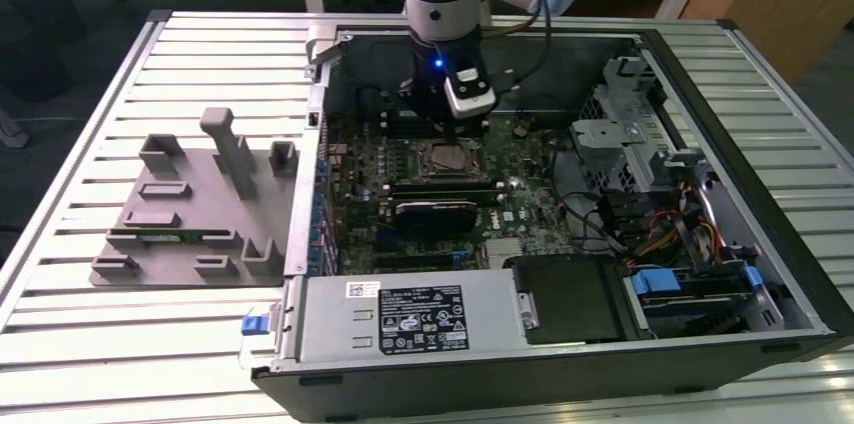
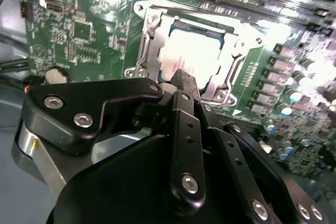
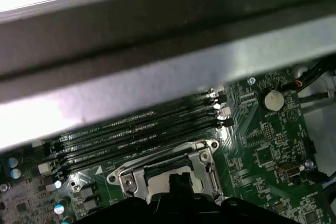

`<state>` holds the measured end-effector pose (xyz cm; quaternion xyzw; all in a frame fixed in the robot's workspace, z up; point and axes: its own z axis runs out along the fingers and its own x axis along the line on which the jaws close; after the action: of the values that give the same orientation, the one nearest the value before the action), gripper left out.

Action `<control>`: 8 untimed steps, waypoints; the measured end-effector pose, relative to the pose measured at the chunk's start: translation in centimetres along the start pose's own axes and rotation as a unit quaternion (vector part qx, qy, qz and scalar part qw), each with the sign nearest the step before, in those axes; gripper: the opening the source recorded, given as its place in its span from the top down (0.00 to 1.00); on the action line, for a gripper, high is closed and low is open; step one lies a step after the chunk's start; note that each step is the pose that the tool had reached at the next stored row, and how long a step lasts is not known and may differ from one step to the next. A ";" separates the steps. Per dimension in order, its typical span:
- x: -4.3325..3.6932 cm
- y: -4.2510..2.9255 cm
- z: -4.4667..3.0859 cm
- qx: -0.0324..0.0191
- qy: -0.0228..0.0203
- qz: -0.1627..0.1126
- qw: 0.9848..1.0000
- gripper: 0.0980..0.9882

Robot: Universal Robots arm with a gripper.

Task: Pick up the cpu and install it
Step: 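Install the first cpu locking lever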

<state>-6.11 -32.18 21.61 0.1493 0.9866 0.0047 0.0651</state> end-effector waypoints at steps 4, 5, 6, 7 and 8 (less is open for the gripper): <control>-0.27 -0.77 0.06 0.003 0.008 0.000 1.000 0.99; -0.34 -0.97 0.07 0.003 0.010 0.000 1.000 0.99; -0.40 -1.17 0.09 0.003 0.011 0.000 1.000 0.99; -0.51 -1.48 0.10 0.004 0.014 0.000 1.000 0.99; -0.51 -1.49 0.10 0.004 0.014 0.000 1.000 0.99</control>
<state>-6.06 -33.75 21.53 0.1497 0.9874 0.0026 0.0509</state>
